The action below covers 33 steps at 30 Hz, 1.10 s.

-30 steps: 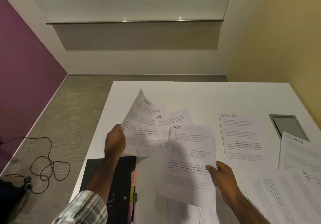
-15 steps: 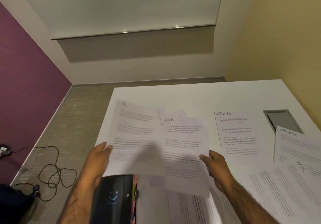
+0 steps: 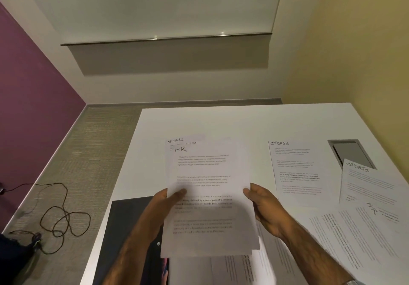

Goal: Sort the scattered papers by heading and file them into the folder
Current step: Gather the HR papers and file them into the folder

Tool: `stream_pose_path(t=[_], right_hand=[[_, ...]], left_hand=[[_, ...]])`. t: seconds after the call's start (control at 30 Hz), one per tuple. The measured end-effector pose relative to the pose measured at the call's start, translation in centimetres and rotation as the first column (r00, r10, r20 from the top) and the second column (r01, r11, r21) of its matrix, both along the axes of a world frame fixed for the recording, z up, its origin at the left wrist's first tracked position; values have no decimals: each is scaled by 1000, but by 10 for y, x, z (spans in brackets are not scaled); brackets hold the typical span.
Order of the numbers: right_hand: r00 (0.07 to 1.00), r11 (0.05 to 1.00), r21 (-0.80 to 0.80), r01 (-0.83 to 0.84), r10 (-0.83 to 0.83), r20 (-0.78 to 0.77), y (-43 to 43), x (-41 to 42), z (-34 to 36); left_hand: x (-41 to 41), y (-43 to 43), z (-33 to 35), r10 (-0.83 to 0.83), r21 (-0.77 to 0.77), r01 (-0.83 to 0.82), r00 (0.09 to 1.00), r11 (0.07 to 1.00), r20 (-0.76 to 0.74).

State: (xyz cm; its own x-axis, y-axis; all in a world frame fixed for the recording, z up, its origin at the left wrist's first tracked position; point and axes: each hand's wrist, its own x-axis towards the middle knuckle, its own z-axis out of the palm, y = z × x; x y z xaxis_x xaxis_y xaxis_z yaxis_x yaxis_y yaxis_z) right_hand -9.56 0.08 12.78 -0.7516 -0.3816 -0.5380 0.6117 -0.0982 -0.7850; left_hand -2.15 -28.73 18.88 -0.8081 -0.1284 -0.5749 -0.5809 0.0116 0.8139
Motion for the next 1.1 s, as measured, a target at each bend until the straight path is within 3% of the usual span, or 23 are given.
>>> stream_pose_path(t=[0.07,0.2,0.33,0.4,0.47,0.57,0.67,0.8,0.97,1.1], right_hand=[[998,999,-26,-45,46,41,-5,1,-4],[993,999,18,-50,48,112,-27,0,1],[989,958,268,103,-128,77,-42,-24,-15],[981,847,498,185,-187,-48,-42,-42,-36],[987,649,744,158,-75,-144,-39,-59,-55],[989,369,929,12,131,-64,-34,-78,-78],[982,262,962,-72,187,22,-38,-87,-94],[967,172,984,-39,254,-6,-54,-88,-108],[983,208,978,-14,180,-24,-60,-93,-113],[990,148,989,-16,139,-5,-62,-95,-118]], left_hand=[[-2,0,-2,7,92,-8,1000,996,9],[-2,-1,-29,103,65,-106,994,992,44],[5,-14,-44,243,53,-245,969,968,48],[10,-23,-45,300,58,-302,953,951,43],[14,-34,-46,351,56,-353,935,934,46],[18,-53,-49,382,48,-385,922,922,65],[21,-70,-47,402,43,-405,913,913,65],[21,-88,-48,415,40,-419,906,907,89],[16,-98,-43,407,-3,-408,912,913,47],[15,-99,-43,392,-1,-392,919,920,54]])
